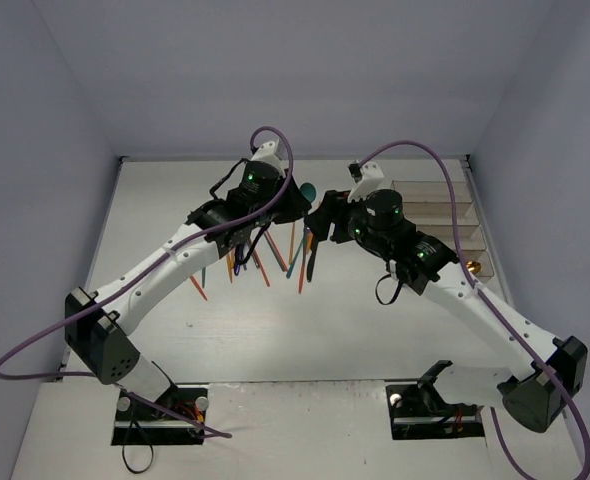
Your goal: Sort the eating utensils into containers
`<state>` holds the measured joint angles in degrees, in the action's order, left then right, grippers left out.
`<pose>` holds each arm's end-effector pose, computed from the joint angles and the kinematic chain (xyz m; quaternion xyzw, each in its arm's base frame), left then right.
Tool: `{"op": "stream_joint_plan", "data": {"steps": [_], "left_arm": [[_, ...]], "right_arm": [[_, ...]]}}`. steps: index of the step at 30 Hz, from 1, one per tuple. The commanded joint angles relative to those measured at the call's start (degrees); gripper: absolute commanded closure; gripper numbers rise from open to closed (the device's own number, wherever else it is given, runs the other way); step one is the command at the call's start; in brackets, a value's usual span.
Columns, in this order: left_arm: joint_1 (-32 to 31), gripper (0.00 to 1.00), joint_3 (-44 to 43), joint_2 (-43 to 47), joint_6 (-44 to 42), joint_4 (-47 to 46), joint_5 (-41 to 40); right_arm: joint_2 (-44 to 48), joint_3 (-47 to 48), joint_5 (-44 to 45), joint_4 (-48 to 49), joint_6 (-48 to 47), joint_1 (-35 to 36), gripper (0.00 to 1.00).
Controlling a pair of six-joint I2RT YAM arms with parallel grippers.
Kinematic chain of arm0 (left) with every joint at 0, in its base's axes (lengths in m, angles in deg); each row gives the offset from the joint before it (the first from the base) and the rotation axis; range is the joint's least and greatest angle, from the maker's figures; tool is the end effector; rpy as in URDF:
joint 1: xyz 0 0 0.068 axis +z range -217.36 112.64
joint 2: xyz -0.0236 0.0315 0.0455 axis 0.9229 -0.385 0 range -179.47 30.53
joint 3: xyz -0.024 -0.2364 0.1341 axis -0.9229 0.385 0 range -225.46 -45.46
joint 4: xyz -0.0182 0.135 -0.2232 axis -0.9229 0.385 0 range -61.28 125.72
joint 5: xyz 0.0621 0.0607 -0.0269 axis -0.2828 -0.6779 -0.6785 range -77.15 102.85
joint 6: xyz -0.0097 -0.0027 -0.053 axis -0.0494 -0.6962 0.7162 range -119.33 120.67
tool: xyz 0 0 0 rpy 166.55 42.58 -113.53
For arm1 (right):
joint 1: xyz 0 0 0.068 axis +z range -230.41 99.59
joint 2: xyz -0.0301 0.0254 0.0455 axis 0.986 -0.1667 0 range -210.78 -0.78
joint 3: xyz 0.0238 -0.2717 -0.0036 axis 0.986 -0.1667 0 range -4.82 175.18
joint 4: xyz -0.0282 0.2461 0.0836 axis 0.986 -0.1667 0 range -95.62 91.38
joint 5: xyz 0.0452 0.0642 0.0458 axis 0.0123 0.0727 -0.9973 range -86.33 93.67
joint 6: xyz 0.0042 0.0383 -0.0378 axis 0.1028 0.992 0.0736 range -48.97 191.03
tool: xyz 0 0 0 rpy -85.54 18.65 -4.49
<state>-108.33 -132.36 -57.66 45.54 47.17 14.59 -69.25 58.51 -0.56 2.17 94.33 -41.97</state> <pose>0.2718 -0.2377 0.3948 -0.0191 0.8176 -0.4009 0.4129 0.2190 0.1773 0.3885 -0.1213 0.7232 0.3718 0.5692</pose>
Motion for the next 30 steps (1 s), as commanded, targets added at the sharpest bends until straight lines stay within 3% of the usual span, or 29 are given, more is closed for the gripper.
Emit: {"op": "stream_joint_plan", "data": {"steps": [1, 11, 20, 25, 30], "left_arm": [[-0.8, 1.00, 0.7, 4.7, 1.6, -7.4, 0.7], [-1.6, 1.00, 3.5, 6.0, 1.7, -11.8, 1.9], [-2.5, 1.00, 4.1, 5.9, 0.9, -13.5, 2.9], [-3.4, 1.00, 3.9, 5.0, -0.2, -12.8, 3.0], [-3.9, 1.00, 4.5, 4.9, -2.0, -11.6, 2.3]], "right_arm": [[-0.8, 0.2, 1.1, 7.5, 2.0, 0.5, 0.45], [-1.2, -1.0, 0.4, 9.1, 3.1, 0.7, 0.48], [-1.7, -1.3, 0.3, 9.2, 3.0, 0.8, 0.59], [-1.1, -1.3, 1.1, 9.2, 2.9, 0.8, 0.69], [-0.2, -2.0, 3.0, 9.2, 3.0, 0.8, 0.88]]}}
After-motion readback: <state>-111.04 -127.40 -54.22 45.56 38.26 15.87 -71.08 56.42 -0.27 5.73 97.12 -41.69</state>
